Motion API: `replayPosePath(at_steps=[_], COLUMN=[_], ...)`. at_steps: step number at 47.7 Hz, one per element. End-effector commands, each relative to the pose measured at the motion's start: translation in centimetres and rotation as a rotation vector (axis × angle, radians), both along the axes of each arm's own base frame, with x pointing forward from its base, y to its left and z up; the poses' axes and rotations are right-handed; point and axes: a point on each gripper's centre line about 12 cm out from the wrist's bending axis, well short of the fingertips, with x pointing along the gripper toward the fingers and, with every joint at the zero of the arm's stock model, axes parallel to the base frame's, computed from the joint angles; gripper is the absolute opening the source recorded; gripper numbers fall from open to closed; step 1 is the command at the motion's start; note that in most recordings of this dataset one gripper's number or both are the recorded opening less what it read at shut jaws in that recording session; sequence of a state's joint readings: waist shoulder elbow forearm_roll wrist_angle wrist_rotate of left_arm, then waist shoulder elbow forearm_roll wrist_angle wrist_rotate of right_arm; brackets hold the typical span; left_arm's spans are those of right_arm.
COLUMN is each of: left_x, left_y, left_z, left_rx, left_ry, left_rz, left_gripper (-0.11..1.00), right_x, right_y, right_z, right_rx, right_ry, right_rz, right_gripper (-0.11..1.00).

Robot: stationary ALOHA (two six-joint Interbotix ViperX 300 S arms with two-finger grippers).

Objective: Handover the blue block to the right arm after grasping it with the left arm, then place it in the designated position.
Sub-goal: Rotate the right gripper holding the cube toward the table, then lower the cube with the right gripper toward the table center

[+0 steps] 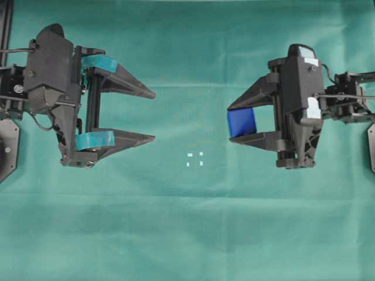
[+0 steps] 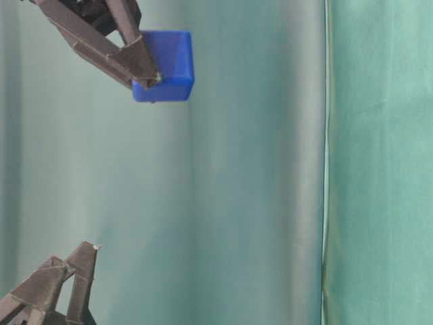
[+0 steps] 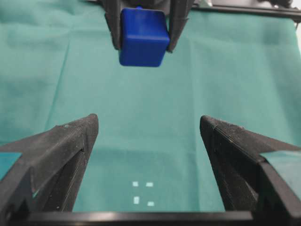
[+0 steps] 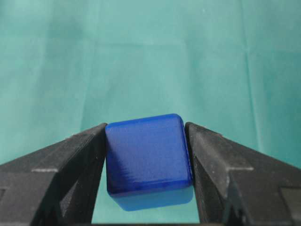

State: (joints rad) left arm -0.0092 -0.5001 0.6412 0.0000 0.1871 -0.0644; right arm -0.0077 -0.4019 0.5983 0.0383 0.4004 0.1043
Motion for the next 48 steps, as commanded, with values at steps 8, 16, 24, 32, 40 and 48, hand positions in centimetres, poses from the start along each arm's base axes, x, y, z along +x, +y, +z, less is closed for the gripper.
replayPosePath(at_steps=[8,16,24,32,40,48], left_x=[0.1,0.1,0.1,0.1,0.1,0.1], left_y=[-0.1,-0.1,-0.1,-0.1,-0.1,-0.1], left_z=[1.1,1.1,1.1,1.2,1.2,1.1], left_rx=[0.0,0.0,0.0,0.0,0.0,0.0], left_ry=[-0.037,-0.037,-0.037,-0.038,-0.038,-0.037], left_rz=[-0.003,-0.003,-0.003,-0.003,-0.003,-0.003], left_gripper=[1.0,1.0,1.0,1.0,1.0,1.0], right_x=[0.2,0.2,0.2,0.6,1.4,2.2], right_y=[0.1,0.0,0.0,0.0,0.0,0.1], right_z=[1.4,1.5,1.4,0.7,-0.8,-2.7], right_rx=[0.005,0.005,0.004,0.004,0.005,0.004], right_ry=[-0.038,-0.04,-0.037,-0.021,-0.008,0.003], right_rz=[-0.001,-0.002,-0.001,-0.002,-0.003,-0.003], right_gripper=[0.56,0.56,0.56,0.56,0.56,0.56])
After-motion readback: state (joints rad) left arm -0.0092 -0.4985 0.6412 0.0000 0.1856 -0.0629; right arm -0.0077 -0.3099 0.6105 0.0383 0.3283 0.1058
